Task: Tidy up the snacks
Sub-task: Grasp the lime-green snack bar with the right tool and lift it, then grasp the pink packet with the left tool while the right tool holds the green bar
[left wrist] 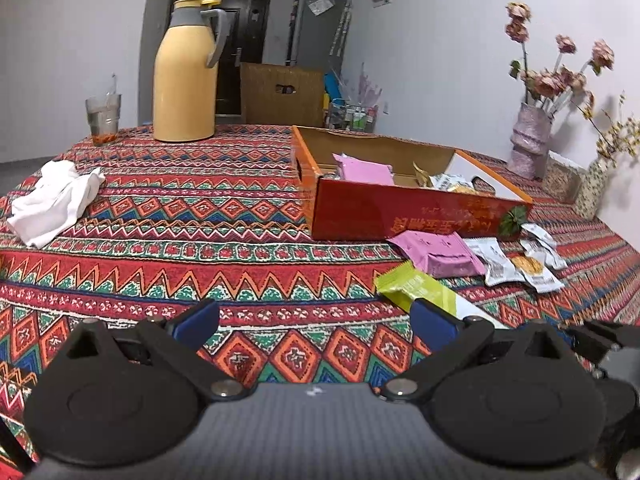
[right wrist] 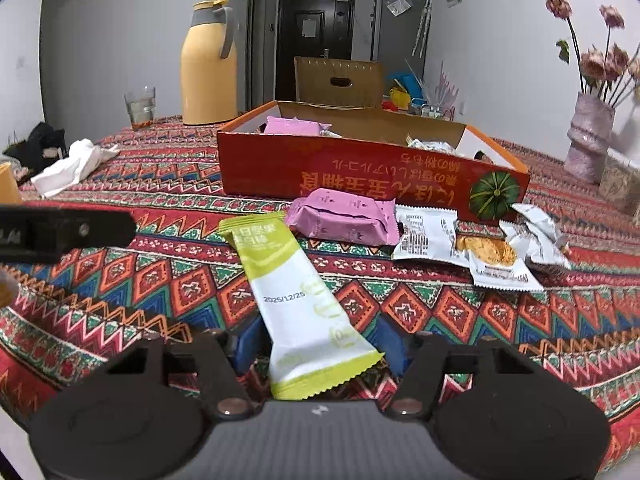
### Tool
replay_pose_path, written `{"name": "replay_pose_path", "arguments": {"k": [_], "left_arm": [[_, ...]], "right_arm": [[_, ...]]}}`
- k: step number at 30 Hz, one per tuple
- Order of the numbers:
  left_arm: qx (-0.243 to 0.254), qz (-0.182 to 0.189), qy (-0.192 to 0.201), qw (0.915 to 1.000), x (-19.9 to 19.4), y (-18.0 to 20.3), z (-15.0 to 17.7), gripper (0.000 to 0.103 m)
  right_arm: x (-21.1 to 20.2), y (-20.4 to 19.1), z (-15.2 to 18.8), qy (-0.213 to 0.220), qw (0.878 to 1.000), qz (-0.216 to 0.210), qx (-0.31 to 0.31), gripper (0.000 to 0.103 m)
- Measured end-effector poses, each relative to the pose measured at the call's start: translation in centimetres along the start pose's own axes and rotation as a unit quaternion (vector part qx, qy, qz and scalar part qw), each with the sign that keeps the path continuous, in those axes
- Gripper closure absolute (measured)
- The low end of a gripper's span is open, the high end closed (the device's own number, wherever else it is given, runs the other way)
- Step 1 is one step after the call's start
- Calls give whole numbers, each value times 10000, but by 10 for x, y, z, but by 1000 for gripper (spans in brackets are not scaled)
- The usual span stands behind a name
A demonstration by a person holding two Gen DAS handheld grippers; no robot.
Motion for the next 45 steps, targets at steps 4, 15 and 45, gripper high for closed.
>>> {"name": "replay_pose_path", "arguments": {"k": [4,15,45], "left_arm": [[-89,-65,-28,9999,4,-1,-4,0],[-239,-166,-132,9995,11,-4,-8,0],[-413,-650,-243,9967,3,33,-22,0]], "right_arm": [[2,-2,-3,-68,10000,-60,-36,39],[32,-1,-22,-127,9981,-605,61,37],[-15,36,-31,660,9925,-1022,-65,67]]}}
Point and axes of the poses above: each gripper's, at about its wrist camera, not at the fingertips, and x roughly the way its jaws point, y to its right, z to its underside, the point moved 6 cm from there along x, roughly the way its jaws point, and after that the axes turned 12 degrees about -z, right-handed, at the moved point
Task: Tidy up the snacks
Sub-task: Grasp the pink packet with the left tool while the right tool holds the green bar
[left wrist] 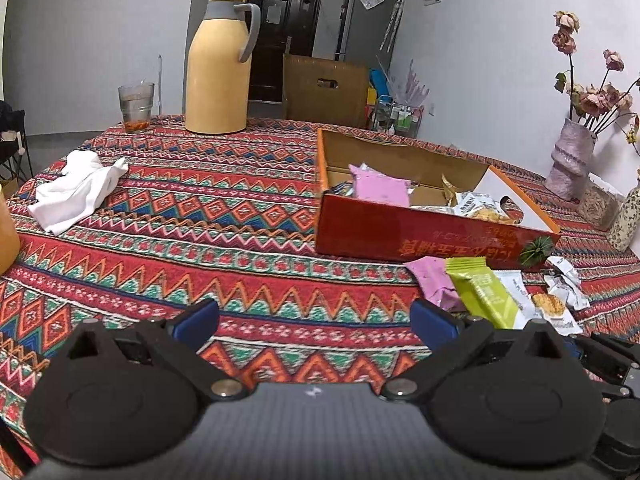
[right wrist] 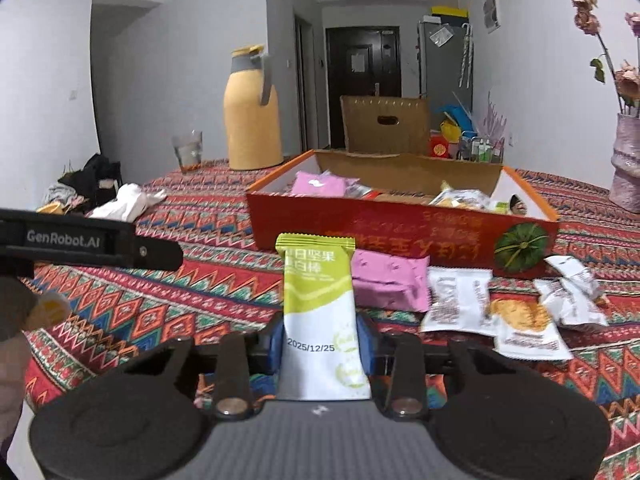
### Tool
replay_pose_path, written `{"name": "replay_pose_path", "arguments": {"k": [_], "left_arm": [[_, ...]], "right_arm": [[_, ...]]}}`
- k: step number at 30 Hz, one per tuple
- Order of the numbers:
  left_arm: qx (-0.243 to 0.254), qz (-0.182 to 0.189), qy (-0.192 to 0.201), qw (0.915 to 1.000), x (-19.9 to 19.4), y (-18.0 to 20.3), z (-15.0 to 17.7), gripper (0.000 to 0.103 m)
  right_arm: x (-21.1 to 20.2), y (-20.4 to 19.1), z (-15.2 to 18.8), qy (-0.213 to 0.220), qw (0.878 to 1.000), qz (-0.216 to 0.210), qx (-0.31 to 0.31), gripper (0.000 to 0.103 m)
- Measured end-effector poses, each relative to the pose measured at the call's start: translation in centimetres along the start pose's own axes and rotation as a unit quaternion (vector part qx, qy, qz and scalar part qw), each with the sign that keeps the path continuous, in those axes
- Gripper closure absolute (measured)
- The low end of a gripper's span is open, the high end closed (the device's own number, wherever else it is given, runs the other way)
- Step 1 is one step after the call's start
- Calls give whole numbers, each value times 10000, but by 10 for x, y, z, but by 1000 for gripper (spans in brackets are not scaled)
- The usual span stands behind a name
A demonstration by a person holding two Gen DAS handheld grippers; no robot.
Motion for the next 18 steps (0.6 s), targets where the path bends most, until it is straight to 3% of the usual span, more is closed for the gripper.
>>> {"name": "replay_pose_path", "arguments": {"k": [18], "left_arm": [[354,-66,-50,9993,21,77,-19,0]], "right_arm": [[-14,87,-21,471,9982,278,234,67]]}}
Point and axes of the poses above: each gripper's, at about its wrist camera, not at the fingertips, and x roughly the way its jaws point, y to its right, z to its underside, the point moved 6 cm from there along x, roughly the way its jaws point, and after that the axes turned 12 degrees about -z, right-handed, at the moved point
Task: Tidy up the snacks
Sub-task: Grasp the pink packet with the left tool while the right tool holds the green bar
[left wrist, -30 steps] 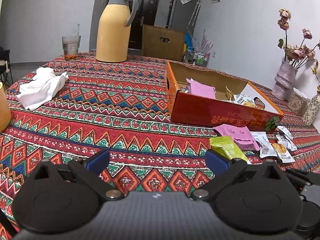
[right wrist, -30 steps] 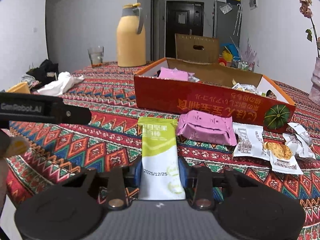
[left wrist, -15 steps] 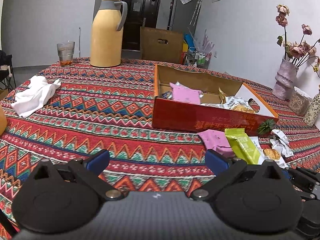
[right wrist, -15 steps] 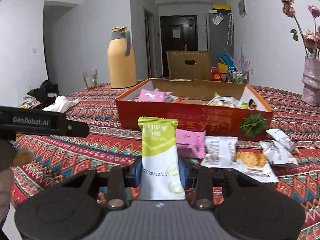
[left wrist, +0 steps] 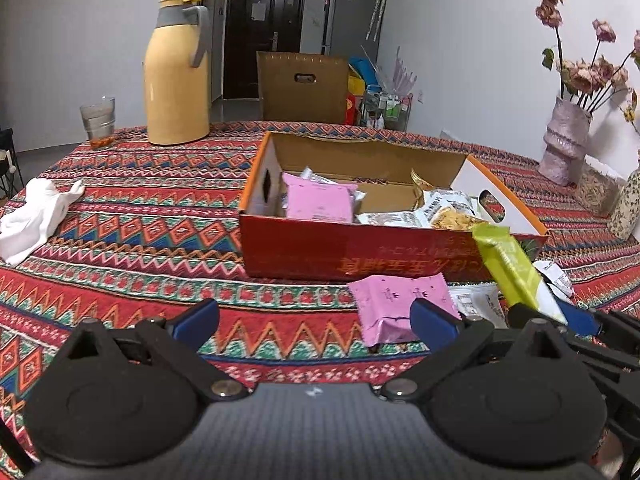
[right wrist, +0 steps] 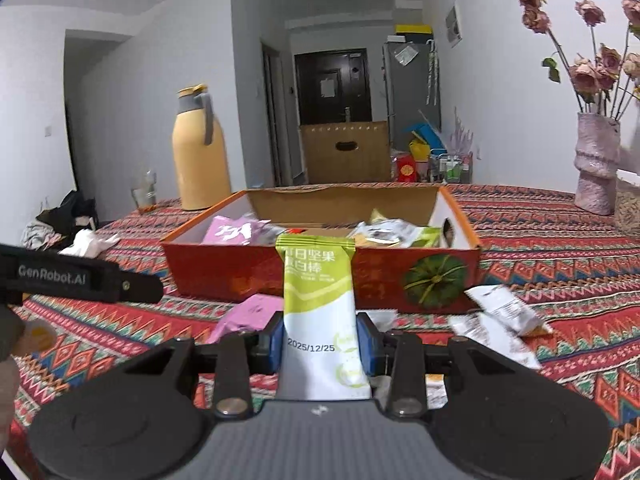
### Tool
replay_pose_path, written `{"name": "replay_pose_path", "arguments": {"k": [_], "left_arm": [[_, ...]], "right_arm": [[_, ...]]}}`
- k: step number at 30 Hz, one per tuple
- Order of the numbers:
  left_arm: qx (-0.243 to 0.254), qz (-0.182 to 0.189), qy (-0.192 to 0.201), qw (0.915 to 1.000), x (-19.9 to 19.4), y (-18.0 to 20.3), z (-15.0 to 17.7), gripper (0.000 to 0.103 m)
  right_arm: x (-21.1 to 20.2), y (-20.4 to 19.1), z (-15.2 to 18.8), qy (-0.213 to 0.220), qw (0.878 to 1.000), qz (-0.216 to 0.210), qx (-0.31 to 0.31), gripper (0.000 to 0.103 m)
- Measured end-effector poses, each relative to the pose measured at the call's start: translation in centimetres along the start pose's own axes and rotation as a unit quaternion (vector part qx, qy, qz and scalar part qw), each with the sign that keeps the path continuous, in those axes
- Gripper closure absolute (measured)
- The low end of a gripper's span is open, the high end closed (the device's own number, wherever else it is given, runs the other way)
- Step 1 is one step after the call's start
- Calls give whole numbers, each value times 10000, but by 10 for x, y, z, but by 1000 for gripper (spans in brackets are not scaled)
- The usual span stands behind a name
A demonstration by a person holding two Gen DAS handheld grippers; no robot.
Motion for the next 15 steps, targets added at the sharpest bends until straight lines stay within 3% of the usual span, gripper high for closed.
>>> {"name": "replay_pose_path", "arguments": {"k": [15], "left_arm": [[307,-69,-390,9987,38,61,-7,0]], "right_arm": [[8,64,-10,391,9983,293,307,67]]}}
Point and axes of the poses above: each gripper's, at about its wrist camera, not at the fingertips, and x roughly the way its jaws point, y to its right, z to its underside, the point moved 6 cm from there along x, roughly the way its jaws point, and after that the axes turned 12 degrees about -z, right-handed, at the moved point
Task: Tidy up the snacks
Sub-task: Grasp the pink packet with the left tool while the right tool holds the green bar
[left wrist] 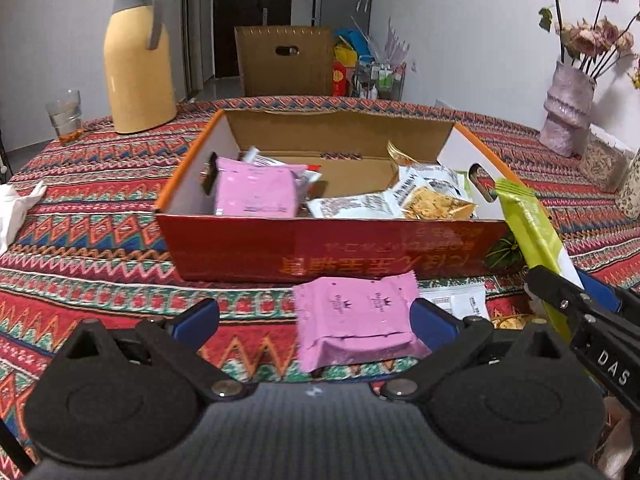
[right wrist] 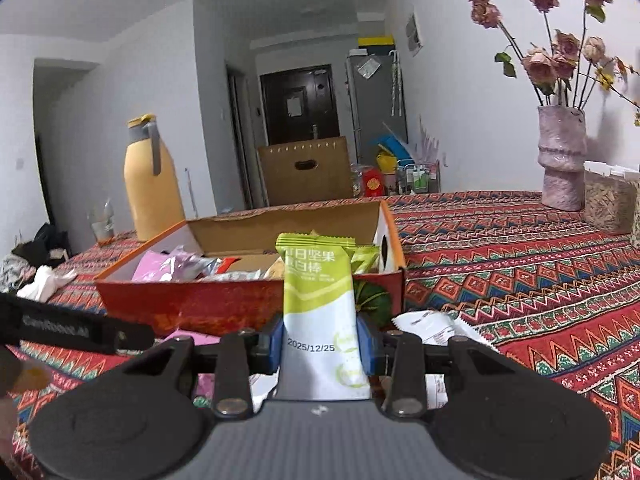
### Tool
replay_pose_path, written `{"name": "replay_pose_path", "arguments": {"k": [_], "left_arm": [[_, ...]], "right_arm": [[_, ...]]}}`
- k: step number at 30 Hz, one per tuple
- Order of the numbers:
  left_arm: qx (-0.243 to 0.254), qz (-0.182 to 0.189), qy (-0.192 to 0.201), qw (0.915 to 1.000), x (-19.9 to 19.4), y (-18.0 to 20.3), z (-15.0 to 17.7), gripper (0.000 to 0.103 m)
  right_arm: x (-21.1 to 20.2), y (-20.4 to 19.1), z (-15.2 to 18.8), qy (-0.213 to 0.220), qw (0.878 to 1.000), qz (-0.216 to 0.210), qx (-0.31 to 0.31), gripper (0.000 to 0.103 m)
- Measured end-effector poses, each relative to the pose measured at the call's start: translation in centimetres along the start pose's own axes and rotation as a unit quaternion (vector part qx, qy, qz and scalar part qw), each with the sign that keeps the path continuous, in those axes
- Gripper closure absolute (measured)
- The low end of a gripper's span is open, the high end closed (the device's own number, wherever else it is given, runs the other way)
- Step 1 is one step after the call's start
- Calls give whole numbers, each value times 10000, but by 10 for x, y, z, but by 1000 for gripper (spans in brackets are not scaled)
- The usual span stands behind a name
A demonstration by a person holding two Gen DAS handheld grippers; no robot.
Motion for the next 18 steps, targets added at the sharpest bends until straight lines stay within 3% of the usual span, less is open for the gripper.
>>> {"name": "replay_pose_path", "arguments": {"k": [13,18], "left_arm": [[-1,-295,-400,9988,35,23,3,0],[55,-223,-417,9989,41,28,8,0]], "right_arm": [[5,8,7,-6,9998,-71,181,67],[6,8,8,-16,9998,-40,179,67]]}}
Point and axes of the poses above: each gripper's, at about its wrist camera, not at the fingertips, and x roughly the way its jaws point, y to its right, z to its underside, the point moved 6 cm from there along x, roughly the way its jaws point, and after that the axes turned 12 degrees about -z, right-handed, at the moved point
